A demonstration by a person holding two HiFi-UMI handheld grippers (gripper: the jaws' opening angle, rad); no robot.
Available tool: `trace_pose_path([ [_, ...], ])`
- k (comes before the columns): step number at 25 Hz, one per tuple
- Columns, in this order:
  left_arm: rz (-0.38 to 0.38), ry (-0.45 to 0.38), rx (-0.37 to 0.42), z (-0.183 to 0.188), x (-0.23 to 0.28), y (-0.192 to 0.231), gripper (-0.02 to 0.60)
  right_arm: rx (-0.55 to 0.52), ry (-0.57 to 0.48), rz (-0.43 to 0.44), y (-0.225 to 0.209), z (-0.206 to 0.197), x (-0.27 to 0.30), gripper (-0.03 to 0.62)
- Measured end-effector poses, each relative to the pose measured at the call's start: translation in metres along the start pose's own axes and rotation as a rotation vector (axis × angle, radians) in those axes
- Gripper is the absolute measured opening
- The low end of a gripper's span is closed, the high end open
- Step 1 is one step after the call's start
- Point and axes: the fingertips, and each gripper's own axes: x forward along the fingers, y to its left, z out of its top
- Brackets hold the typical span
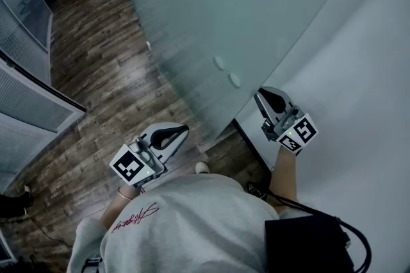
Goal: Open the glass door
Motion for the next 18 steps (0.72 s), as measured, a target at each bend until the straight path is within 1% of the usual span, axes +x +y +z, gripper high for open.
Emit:
trace_pose_path([
  [3, -0.036, -0.015, 0.000, 0.004, -0.004, 0.002, 0.018, 0.006, -0.010, -0.034, 0.018, 0.008, -0.011, 0.017],
  [6, -0.080, -0.054, 0.001, 0.013, -0.003, -0.001, 0.018, 0.030, -0.016, -0.055, 0.036, 0.016, -0.019, 0.017],
  [10, -0.127, -0.021, 0.003, 0.005, -0.004, -0.007, 0.018, 0.046, -0.034, -0.082, 0.062, 0.023, -0.026, 0.017],
  [14, -0.165, -0.052, 0.001, 0.008, -0.011, -0.012, 0.018, 0.052, -0.050, -0.083, 0.088, 0.027, -0.020, 0.017],
  [18, -0.185, -0.056, 0.001, 0.010, -0.022, -0.015, 0.018, 0.043, -0.015, -0.058, 0.114, 0.024, -0.010, 0.017],
])
